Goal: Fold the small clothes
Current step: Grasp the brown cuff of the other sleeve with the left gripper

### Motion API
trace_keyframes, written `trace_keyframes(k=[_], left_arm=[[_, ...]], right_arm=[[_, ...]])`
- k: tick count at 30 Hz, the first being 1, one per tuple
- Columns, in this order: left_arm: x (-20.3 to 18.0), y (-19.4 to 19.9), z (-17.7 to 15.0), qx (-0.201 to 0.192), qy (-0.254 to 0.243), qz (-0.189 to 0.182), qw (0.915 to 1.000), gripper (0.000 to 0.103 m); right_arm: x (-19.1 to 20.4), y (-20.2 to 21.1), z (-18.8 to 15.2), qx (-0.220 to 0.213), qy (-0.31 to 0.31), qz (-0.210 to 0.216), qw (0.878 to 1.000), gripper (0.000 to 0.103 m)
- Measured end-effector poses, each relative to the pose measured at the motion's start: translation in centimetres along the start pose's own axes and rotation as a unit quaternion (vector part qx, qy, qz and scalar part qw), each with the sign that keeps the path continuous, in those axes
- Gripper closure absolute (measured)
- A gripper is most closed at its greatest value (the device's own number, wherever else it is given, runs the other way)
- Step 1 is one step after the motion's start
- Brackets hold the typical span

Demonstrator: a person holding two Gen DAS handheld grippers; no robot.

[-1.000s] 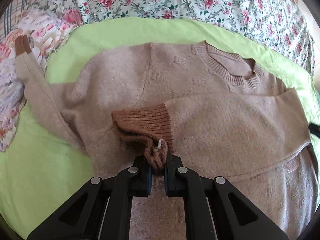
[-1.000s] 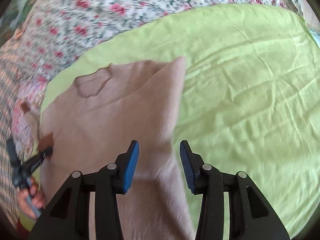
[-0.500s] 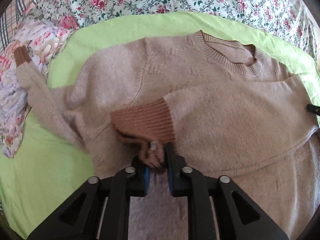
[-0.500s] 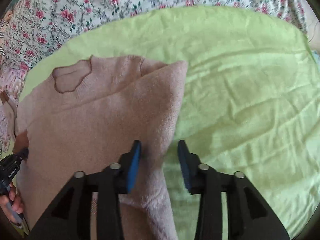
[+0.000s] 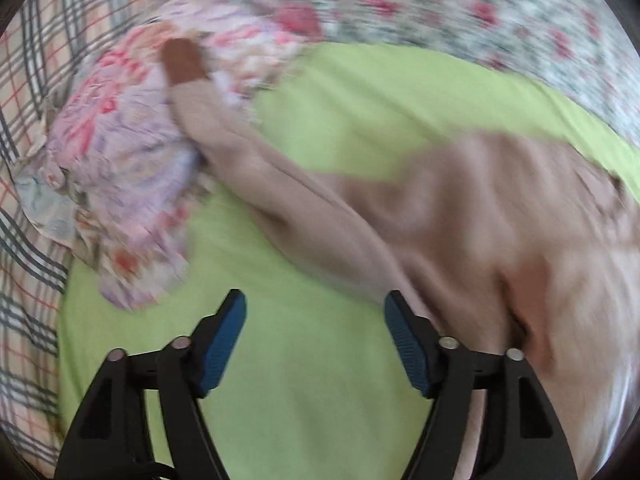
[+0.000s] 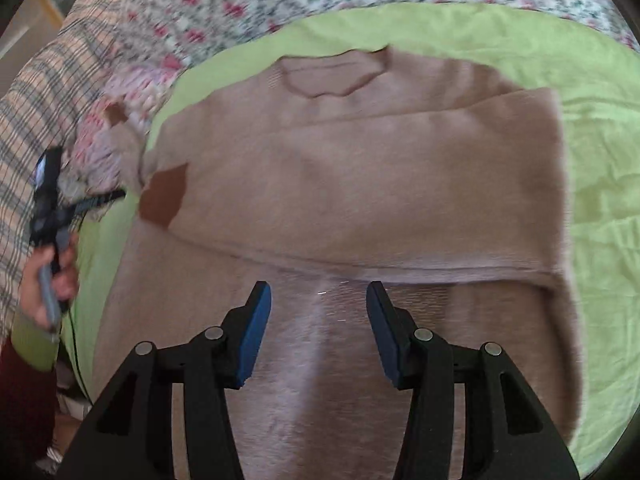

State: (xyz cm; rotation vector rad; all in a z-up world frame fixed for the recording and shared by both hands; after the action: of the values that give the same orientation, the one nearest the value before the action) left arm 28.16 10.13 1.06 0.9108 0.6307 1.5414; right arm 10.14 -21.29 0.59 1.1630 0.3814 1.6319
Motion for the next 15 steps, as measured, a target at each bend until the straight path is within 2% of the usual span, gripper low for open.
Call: trace_keyframes(k=[5, 10, 11, 12, 13, 15], left_arm=[[4.1, -5.0, 7.0, 0.019, 0.053, 0.058, 0.9967, 0.019], [6.5, -9.2, 11.8, 0.041, 0.086, 0.074, 0.9927, 0.019], [6.8, -9.5, 12.2, 0.039, 0.091, 0.076, 0.9922, 0.022], [7.1, -9.8, 12.7, 0.033, 0.095, 0.076, 0.992, 0.046], [7.1, -10.1, 12.9, 0.029, 0.094, 0.073, 0.9924, 0.087], [7.2, -10.1, 13.1, 0.029, 0.099, 0.06, 0.9929, 0.091]], right_arm=[[1.8, -0.8, -0.5, 0.016, 0.02, 0.021, 0.999, 0.052], [2.7, -1.4, -0.4, 0.029, 0.043, 0.028, 0.998, 0.052], [2.7, -1.7, -0.2, 0.031, 0.044, 0.028, 0.998, 0.052], [2.7, -1.8, 0.0, 0.032, 0.044, 0.028, 0.998, 0.052], [2.5, -1.9, 0.1, 0.033, 0.043, 0.027, 0.998, 0.052], [2.4, -1.7, 0.1, 0.03, 0.043, 0.025, 0.998, 0.052]])
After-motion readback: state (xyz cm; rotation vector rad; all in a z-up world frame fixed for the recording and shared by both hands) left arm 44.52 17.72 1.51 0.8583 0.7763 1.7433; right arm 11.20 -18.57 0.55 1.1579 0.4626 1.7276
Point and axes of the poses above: each gripper's, at about its wrist camera, not at the fingertips, and y roughly against the way its jaws point, x to its left, z to its top, the point moved 1 cm from there along -y, roughly the way its jaws point, and after that the axes turned 4 degrees about z, right-handed, at the moved point
